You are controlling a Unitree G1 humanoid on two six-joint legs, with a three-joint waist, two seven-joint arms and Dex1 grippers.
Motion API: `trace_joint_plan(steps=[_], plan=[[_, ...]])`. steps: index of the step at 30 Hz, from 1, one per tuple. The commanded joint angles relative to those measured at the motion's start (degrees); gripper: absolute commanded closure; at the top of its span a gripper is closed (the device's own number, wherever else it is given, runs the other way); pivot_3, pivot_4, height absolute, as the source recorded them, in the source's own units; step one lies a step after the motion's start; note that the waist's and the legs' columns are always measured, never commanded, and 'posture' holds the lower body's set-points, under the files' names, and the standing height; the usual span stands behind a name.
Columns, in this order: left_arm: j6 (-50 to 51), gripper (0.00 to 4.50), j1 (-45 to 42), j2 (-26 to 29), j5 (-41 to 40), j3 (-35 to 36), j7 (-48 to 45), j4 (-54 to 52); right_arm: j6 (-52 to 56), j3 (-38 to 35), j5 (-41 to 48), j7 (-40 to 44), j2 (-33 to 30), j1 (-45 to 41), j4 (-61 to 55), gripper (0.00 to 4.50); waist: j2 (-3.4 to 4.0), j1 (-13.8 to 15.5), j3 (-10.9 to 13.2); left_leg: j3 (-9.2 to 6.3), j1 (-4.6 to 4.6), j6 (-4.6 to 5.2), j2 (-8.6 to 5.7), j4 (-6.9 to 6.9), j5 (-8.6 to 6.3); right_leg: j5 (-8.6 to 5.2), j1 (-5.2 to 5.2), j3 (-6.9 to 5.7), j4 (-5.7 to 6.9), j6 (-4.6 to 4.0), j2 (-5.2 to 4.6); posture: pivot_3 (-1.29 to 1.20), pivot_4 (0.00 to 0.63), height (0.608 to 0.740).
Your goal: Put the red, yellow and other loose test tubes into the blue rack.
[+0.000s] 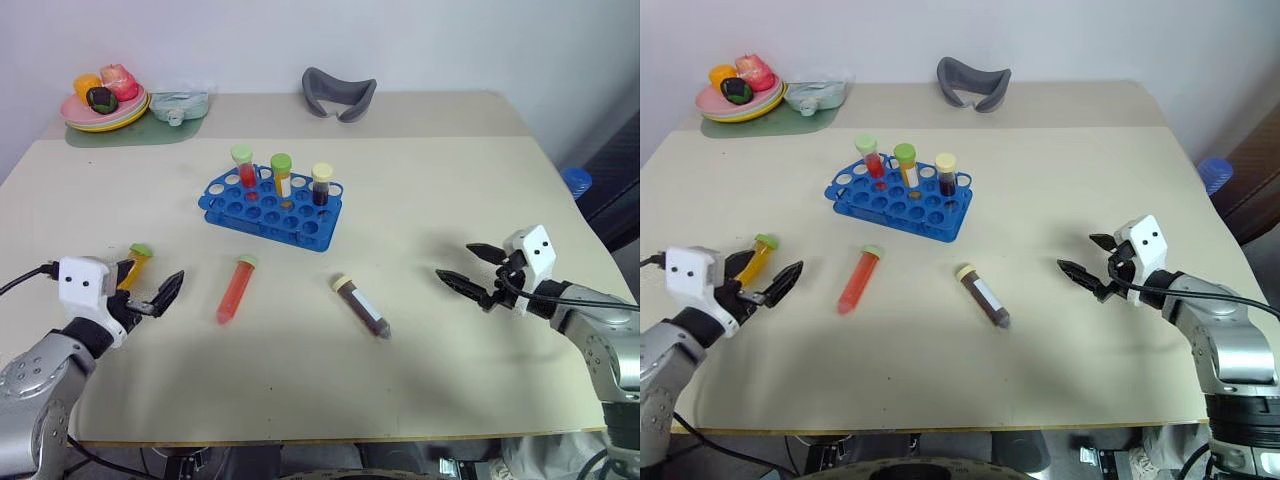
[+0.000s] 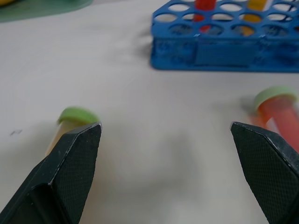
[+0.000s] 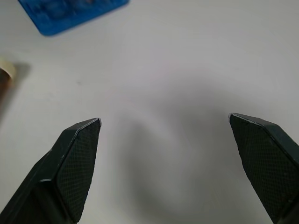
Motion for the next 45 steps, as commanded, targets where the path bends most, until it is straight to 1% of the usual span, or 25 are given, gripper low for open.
trace_joint_plan(steps=[1, 3, 7, 9, 14, 17, 19, 21, 23, 25, 30, 40, 43, 45], plan=[[-0.32, 0.01, -1.76, 1.33, -1.37, -0.68, -1.98, 0.10, 2.52, -0.85, 2.56, -2.23, 1.45, -0.17, -5.81, 0.02, 0.00, -0.03, 0.00, 0.00, 0.00, 0.00, 0.00, -0.01, 0.00, 0.00, 0.00, 0.00, 0.00, 0.00, 0.00, 0.00, 0.150, 0.740], [-0.34, 0.01, -3.23, 1.41, -1.27, -2.45, -2.56, 0.45, 4.08, -0.36, 3.20, -3.26, 1.96, -0.42, -8.47, 0.02, 0.00, 0.01, 0.00, 0.00, 0.00, 0.00, 0.00, -0.01, 0.00, 0.00, -0.01, 0.00, 0.01, 0.00, 0.00, 0.00, 0.150, 0.740], [-0.36, 0.01, -5.57, 3.00, -1.06, -6.66, -5.66, 0.46, 9.92, -1.28, 7.98, -6.18, 3.09, -1.21, -14.34, 0.02, 0.00, 0.04, 0.00, -0.02, -0.01, 0.00, 0.00, 0.00, 0.00, 0.00, 0.00, -0.01, 0.01, 0.00, 0.00, 0.00, 0.150, 0.740], [-0.80, 0.01, -6.80, 3.76, -1.28, -8.83, -7.89, 0.41, 12.94, -0.06, 9.72, -7.30, 2.81, -0.76, -18.45, 0.02, 0.00, 0.05, 0.00, -0.03, -0.02, 0.00, 0.00, -0.01, 0.00, 0.00, -0.02, -0.01, 0.01, 0.00, 0.01, 0.00, 0.150, 0.740], [-1.97, 0.01, -7.92, 5.24, -1.37, -11.07, -12.04, 0.78, 20.00, 1.90, 13.25, -11.05, 2.64, -1.40, -25.24, 0.02, 0.00, 0.00, 0.00, -0.03, -0.02, 0.00, 0.00, -0.02, 0.00, 0.00, -0.03, -0.01, 0.01, 0.00, 0.01, 0.00, 0.150, 0.740], [-4.81, 0.01, -6.05, 7.77, -0.35, -14.33, -18.37, -0.09, 29.62, 7.22, 15.03, -15.35, 0.62, -5.89, -31.53, 0.02, 0.03, -0.15, 0.02, -0.02, -0.02, 0.00, 0.00, -0.02, 0.00, 0.00, -0.06, 0.00, 0.02, 0.00, 0.00, 0.00, 0.150, 0.740], [-7.08, 0.01, -5.27, 8.60, 0.74, -15.65, -20.16, -0.13, 36.99, 10.54, 15.99, -18.39, 0.15, -10.23, -32.97, 0.02, 0.03, -0.19, 0.02, -0.03, -0.02, 0.00, 0.01, -0.02, 0.00, -0.01, -0.07, 0.00, 0.03, -0.01, 0.02, 0.00, 0.150, 0.740], [-9.43, 0.01, -4.20, 8.91, 1.81, -16.28, -21.45, -0.11, 49.05, 12.10, 18.04, -23.25, 5.62, -17.31, -30.99, 0.02, -0.02, 0.36, 0.02, -0.04, -0.03, 0.00, 0.01, -0.02, 0.00, -0.02, -0.07, -0.02, 0.02, -0.03, 0.02, 0.00, 0.150, 0.740], [-10.94, 0.01, -3.39, 8.94, 2.27, -16.56, -22.47, -0.15, 58.53, 13.20, 17.01, -27.23, 10.76, -22.91, -29.76, 0.02, 0.00, -0.60, 0.02, -0.09, -0.16, 0.00, 0.01, 0.01, 0.00, -0.01, -0.17, -0.08, 0.02, -0.06, 0.00, 0.00, 0.150, 0.740], [-12.65, 0.01, -2.82, 8.86, 2.61, -16.80, -23.27, -0.16, 62.90, 14.41, 16.89, -30.87, 13.29, -25.73, -28.83, 0.02, 0.01, -0.59, 0.02, -0.21, -0.15, 0.00, 0.03, -0.01, 0.01, -0.05, -0.23, -0.13, 0.19, -0.13, 0.08, 0.00, 0.150, 0.740], [-15.09, 0.01, -1.58, 8.47, 2.55, -17.66, -24.84, -1.06, 63.64, 18.93, 19.97, -37.88, 14.38, -28.08, -26.38, 0.02, 0.01, 0.05, 0.03, -0.27, -0.33, 0.00, 0.02, -0.04, 0.00, -0.09, -0.33, -0.28, 0.11, -0.19, 0.00, 0.00, 0.150, 0.740], [-17.34, 0.01, 0.02, 8.80, 4.98, -20.82, -25.39, -2.55, 63.64, 22.50, 25.75, -47.15, 15.08, -29.46, -23.10, 0.02, 0.02, -0.21, 0.03, -0.28, -0.32, 0.01, 0.03, -0.04, 0.00, -0.09, -0.35, -0.29, 0.16, -0.19, 0.02, 0.00, 0.150, 0.740], [-17.85, 0.01, 0.03, 8.91, 5.16, -21.45, -25.72, -2.45, 63.64, 24.42, 26.36, -51.54, 16.17, -29.74, -21.23, 0.02, 0.02, -0.24, 0.03, -0.28, -0.32, 0.01, 0.03, -0.04, 0.00, -0.09, -0.35, -0.29, 0.16, -0.19, 0.02, 0.00, 0.150, 0.740], [-18.13, 0.01, -0.11, 8.92, 5.40, -21.72, -25.85, -2.31, 63.64, 26.12, 26.66, -53.96, 15.15, -29.98, -20.45, 0.02, 0.02, -0.21, 0.03, -0.28, -0.32, 0.01, 0.03, -0.04, 0.00, -0.09, -0.36, -0.29, 0.16, -0.19, 0.03, 0.00, 0.150, 0.740]])
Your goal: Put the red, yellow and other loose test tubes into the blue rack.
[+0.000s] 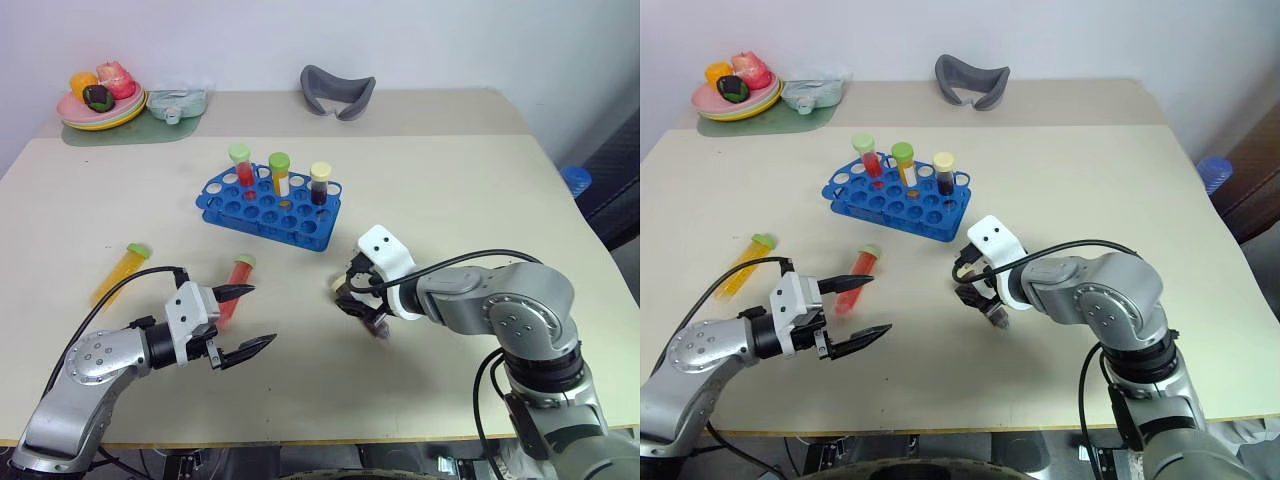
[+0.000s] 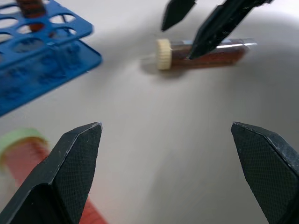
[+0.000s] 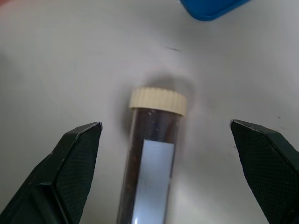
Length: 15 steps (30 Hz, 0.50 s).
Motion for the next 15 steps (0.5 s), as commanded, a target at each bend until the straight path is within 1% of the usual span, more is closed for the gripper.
trace_joint_plan(steps=[1, 7, 15], plan=[[-1.53, 0.01, -0.06, 0.47, 0.21, -0.04, -0.39, -1.68, 0.40, 1.31, 1.80, -4.47, -0.72, -0.78, 0.80, 0.02, 0.00, 0.05, 0.00, 0.00, 0.00, 0.00, 0.00, 0.00, 0.00, 0.00, 0.00, 0.00, 0.00, 0.00, 0.00, 0.00, 0.150, 0.740], [-0.38, 0.01, 0.28, 0.68, -0.15, 0.10, -0.01, -3.30, 0.40, 0.90, 7.10, -12.30, -0.08, -1.26, 4.85, 0.02, 0.00, -0.06, 0.00, 0.00, 0.00, 0.00, 0.00, 0.00, 0.00, 0.00, 0.00, 0.00, -0.01, 0.00, 0.00, 0.00, 0.150, 0.740], [2.69, 0.01, -1.46, 0.52, -0.46, -0.63, 1.79, -5.16, 0.40, 2.61, 18.09, -24.03, -0.17, -2.68, 9.63, 0.02, 0.00, -0.77, 0.00, -0.02, 0.00, 0.00, 0.01, 0.00, 0.00, 0.00, 0.02, 0.00, 0.00, 0.00, 0.00, 0.00, 0.150, 0.740]])
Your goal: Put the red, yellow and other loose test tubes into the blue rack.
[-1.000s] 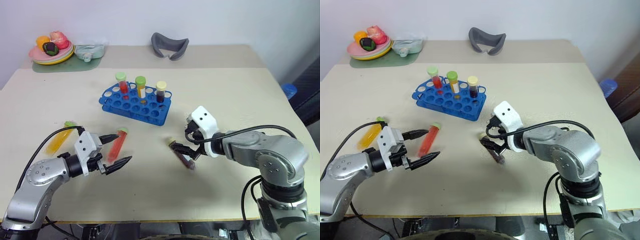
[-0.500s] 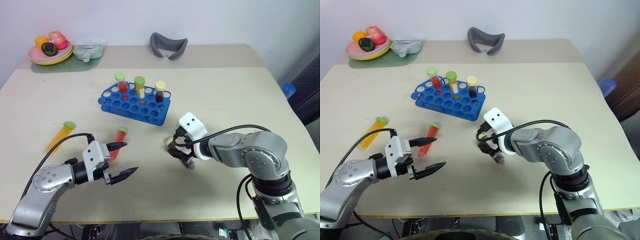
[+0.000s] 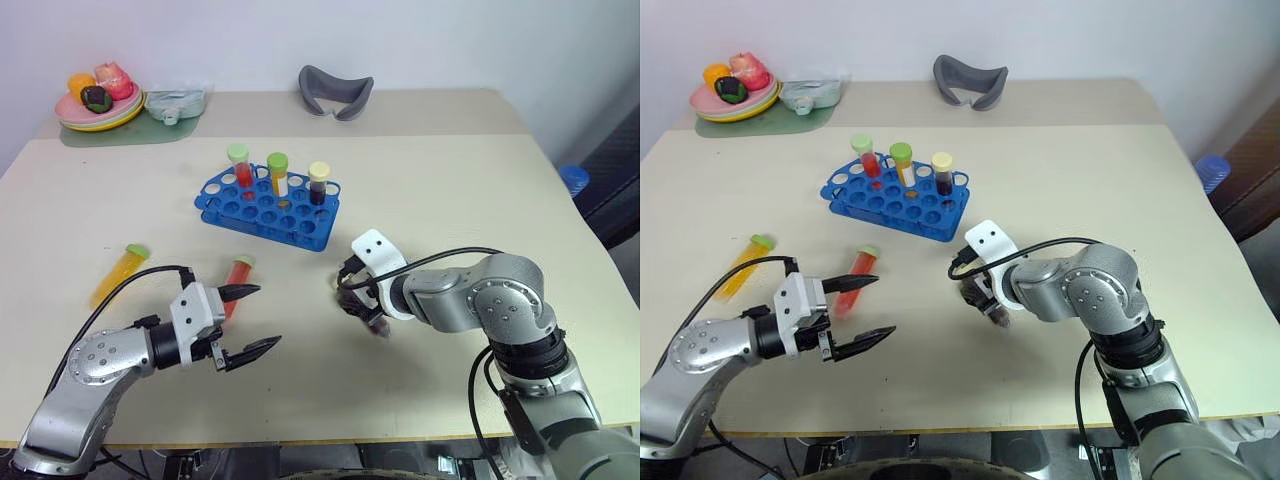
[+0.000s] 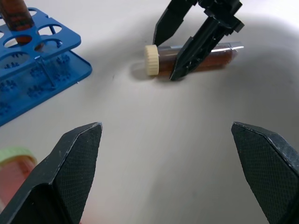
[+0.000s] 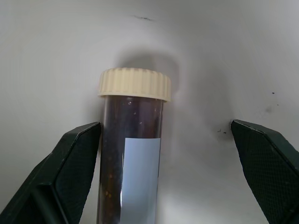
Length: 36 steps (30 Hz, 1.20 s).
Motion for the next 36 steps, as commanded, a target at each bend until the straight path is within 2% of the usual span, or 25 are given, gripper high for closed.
trace_joint_plan(steps=[1, 3, 4, 6, 9, 21, 22, 24, 25, 29, 33, 36], plan=[[0.65, 0.01, -0.48, 0.50, -0.49, -0.20, 0.49, -2.35, 0.42, 1.17, 4.86, -5.35, -0.42, -0.81, 1.91, 0.02, 0.00, -0.37, 0.00, 0.00, 0.00, 0.00, 0.00, 0.00, 0.00, 0.00, 0.00, 0.00, 0.00, 0.00, 0.00, 0.00, 0.150, 0.740], [0.86, 0.01, -0.68, 0.51, -0.41, -0.20, 0.55, -2.32, 0.42, 1.55, 7.22, -7.84, -0.40, -1.05, 2.69, 0.02, 0.00, -0.49, 0.00, -0.02, 0.00, 0.00, 0.00, 0.00, 0.00, 0.00, 0.00, 0.00, 0.00, 0.00, 0.00, 0.00, 0.150, 0.740], [0.93, 0.00, -0.80, 0.48, -0.36, -0.24, 0.63, -2.29, 0.42, 1.80, 8.47, -8.86, -0.46, -1.03, 2.93, 0.26, 0.00, -0.51, 0.00, -0.02, 0.00, 0.00, 0.00, -0.01, 0.00, 0.00, 0.00, 0.00, 0.00, 0.00, 0.00, 0.00, 0.150, 0.740], [1.03, 0.00, -1.04, 0.40, -0.27, -0.30, 0.86, -2.23, 0.42, 2.41, 10.79, -10.69, -0.61, -1.12, 3.44, 0.87, 0.00, -0.55, 0.00, -0.02, 0.00, 0.00, 0.00, 0.00, 0.00, 0.00, 0.01, -0.01, -0.01, 0.00, 0.00, 0.00, 0.150, 0.740], [1.07, 0.00, -1.10, 0.28, -0.22, -0.11, 1.29, -2.11, 0.42, 2.47, 13.02, -12.94, -0.37, -1.99, 4.47, 2.27, 0.00, -0.63, 0.00, -0.03, 0.00, 0.00, 0.00, 0.00, 0.00, 0.00, 0.01, -0.01, -0.01, 0.00, 0.00, 0.00, 0.150, 0.740], [2.45, 0.00, -2.63, 0.90, -0.24, 1.29, 2.93, -1.42, 0.42, 2.36, 16.25, -16.96, 0.54, -3.67, 6.58, 2.27, 0.00, -0.65, 0.00, -0.04, 0.00, 0.00, 0.00, 0.00, 0.00, 0.00, 0.00, 0.00, 0.00, 0.00, 0.02, 0.00, 0.150, 0.740], [2.64, 0.00, -2.77, 0.94, -0.28, 1.34, 3.05, -1.48, 0.42, 2.30, 16.34, -17.30, 0.55, -3.68, 6.72, 2.80, 0.00, -0.68, 0.00, -0.04, 0.00, 0.00, 0.00, -0.01, 0.00, 0.00, 0.00, -0.01, 0.00, 0.00, 0.02, 0.00, 0.150, 0.740], [2.81, 0.00, -2.83, 1.05, -0.38, 1.46, 3.17, -1.57, 0.42, 2.25, 16.65, -17.79, 0.62, -3.76, 6.90, 3.51, 0.00, -0.67, 0.00, -0.04, 0.00, 0.00, 0.01, -0.01, 0.00, 0.00, 0.00, 0.00, 0.00, 0.00, 0.03, 0.00, 0.150, 0.740], [2.92, 0.00, -2.82, 1.06, -0.41, 1.56, 3.23, -1.65, 0.42, 2.16, 16.75, -17.88, 0.68, -3.95, 6.97, 3.67, 0.00, -0.66, 0.00, -0.04, 0.00, 0.00, 0.01, -0.01, 0.00, 0.00, 0.00, 0.00, 0.00, 0.00, 0.03, 0.00, 0.150, 0.740], [3.14, 0.00, -2.43, 1.04, -0.45, 1.81, 3.58, -2.01, 0.42, 2.26, 16.33, -17.32, 0.49, -5.05, 6.49, 3.67, 0.01, -0.66, 0.01, -0.04, 0.00, 0.00, 0.01, -0.01, 0.00, -0.01, -0.01, -0.01, -0.01, 0.00, 0.03, 0.00, 0.150, 0.740], [2.84, 0.00, -1.70, 0.84, -0.26, 2.71, 4.35, -1.35, 0.14, 0.79, 13.54, -11.51, 1.19, -9.40, 4.81, 3.67, 0.10, -0.69, 0.07, -0.04, -0.02, 0.00, 0.01, -0.01, 0.00, -0.01, -0.04, 0.00, 0.00, -0.01, 0.03, 0.00, 0.150, 0.740], [2.25, 0.00, -0.51, 0.59, -0.17, 5.12, 5.11, 0.42, -4.16, 2.54, 6.59, -1.58, -1.26, -14.40, 1.64, 3.67, 0.28, -0.70, 0.18, -0.01, -0.05, 0.00, 0.01, -0.03, 0.00, -0.01, -0.12, 0.01, 0.01, -0.01, 0.03, 0.00, 0.150, 0.740]])
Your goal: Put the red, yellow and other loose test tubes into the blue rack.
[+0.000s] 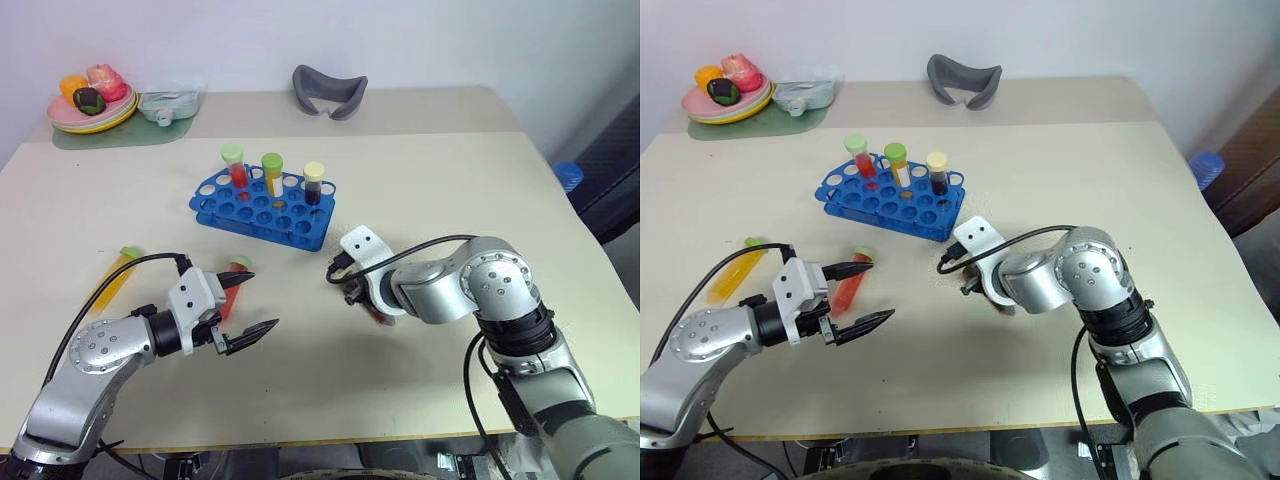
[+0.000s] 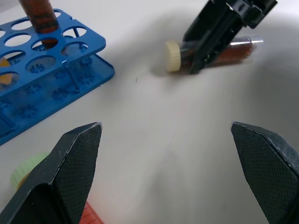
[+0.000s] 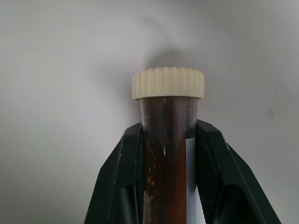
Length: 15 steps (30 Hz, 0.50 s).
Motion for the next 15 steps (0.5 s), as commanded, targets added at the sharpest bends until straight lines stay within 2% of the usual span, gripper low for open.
trace_joint_plan(steps=[1, 4, 6, 12, 15], plan=[[-1.40, 0.00, 1.36, -0.03, -0.06, 4.35, 1.10, 1.20, -8.60, 1.00, -9.21, 13.13, -2.76, -5.49, -5.81, 3.67, 0.02, 0.14, 0.01, -0.01, 0.00, 0.00, 0.00, -0.04, 0.00, 0.00, -0.03, 0.00, 0.00, 0.00, 0.00, 0.00, 0.150, 0.740], [-2.54, 0.00, 1.96, -0.42, -0.03, 6.65, 1.60, 3.30, -26.25, 5.08, -22.99, 29.71, -5.50, -6.23, -7.55, 3.67, 0.02, 0.26, 0.01, -0.05, -0.01, 0.01, 0.02, -0.10, -0.01, -0.05, -0.03, -0.08, -0.06, -0.05, 0.01, 0.00, 0.150, 0.740], [-2.99, 0.00, 1.73, -0.72, -0.35, 7.61, 1.86, 4.34, -35.04, 6.53, -30.21, 35.85, -4.97, -6.17, -5.63, 3.67, 0.01, 0.21, 0.02, -0.05, -0.04, 0.02, 0.02, -0.12, -0.01, -0.05, -0.02, -0.10, -0.12, -0.05, -0.02, 0.00, 0.150, 0.740], [-5.08, 0.00, 0.37, -5.16, -0.73, 9.72, 5.61, 7.01, -56.78, 0.72, -40.58, 41.02, 11.93, -3.59, 10.73, 3.67, 0.00, 0.03, 0.01, -0.05, -0.02, 0.01, 0.04, -0.07, -0.01, -0.04, -0.04, -0.10, 0.06, -0.06, 0.02, 0.00, 0.150, 0.740], [-6.00, 0.00, -0.13, -7.99, -0.85, 10.37, 7.86, 7.68, -65.93, 1.17, -46.56, 44.20, 17.35, -1.45, 16.51, 3.67, -0.01, 0.18, 0.00, -0.05, -0.02, 0.00, 0.04, -0.06, 0.00, -0.04, -0.03, -0.14, 0.06, -0.06, -0.03, 0.00, 0.150, 0.740]])
